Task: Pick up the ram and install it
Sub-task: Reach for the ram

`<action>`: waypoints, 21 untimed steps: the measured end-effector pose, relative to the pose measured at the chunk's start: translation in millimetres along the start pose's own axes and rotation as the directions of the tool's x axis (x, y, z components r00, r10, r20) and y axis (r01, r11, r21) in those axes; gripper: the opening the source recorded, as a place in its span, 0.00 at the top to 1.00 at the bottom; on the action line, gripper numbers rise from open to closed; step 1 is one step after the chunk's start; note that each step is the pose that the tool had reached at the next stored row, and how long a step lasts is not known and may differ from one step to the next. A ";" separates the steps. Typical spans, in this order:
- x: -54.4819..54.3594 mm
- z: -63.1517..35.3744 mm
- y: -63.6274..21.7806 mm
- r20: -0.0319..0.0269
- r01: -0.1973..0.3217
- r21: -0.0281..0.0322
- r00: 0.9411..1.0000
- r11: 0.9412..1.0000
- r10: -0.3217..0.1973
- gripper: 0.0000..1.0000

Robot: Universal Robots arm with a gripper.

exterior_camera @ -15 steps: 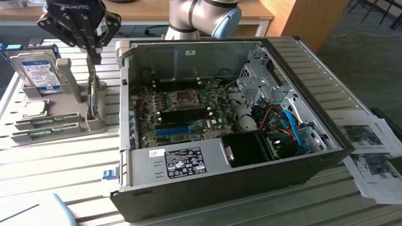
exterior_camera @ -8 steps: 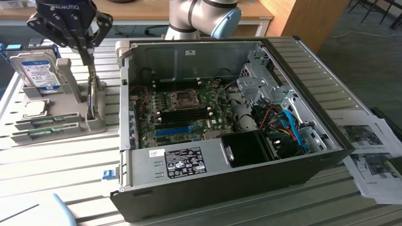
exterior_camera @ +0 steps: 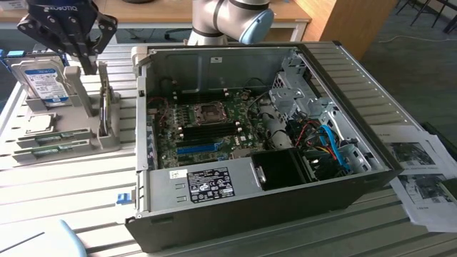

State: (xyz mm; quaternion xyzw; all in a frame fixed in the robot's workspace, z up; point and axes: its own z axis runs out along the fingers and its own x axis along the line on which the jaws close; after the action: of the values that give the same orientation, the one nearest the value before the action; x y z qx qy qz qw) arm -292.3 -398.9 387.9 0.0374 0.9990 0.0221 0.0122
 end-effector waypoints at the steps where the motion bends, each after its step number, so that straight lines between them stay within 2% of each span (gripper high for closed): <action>1: 1.9 0.1 -0.1 0.000 0.000 0.000 1.000 1.000 0.000 0.91; 16: 29.3 0.4 -2.2 -0.001 0.000 0.000 1.000 1.000 0.000 0.91; 21: 37.5 0.9 -2.9 -0.003 0.000 0.000 1.000 1.000 0.000 0.91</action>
State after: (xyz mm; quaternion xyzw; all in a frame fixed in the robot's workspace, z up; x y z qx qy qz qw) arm -329.9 -398.8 386.1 0.0375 0.9990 0.0220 0.0104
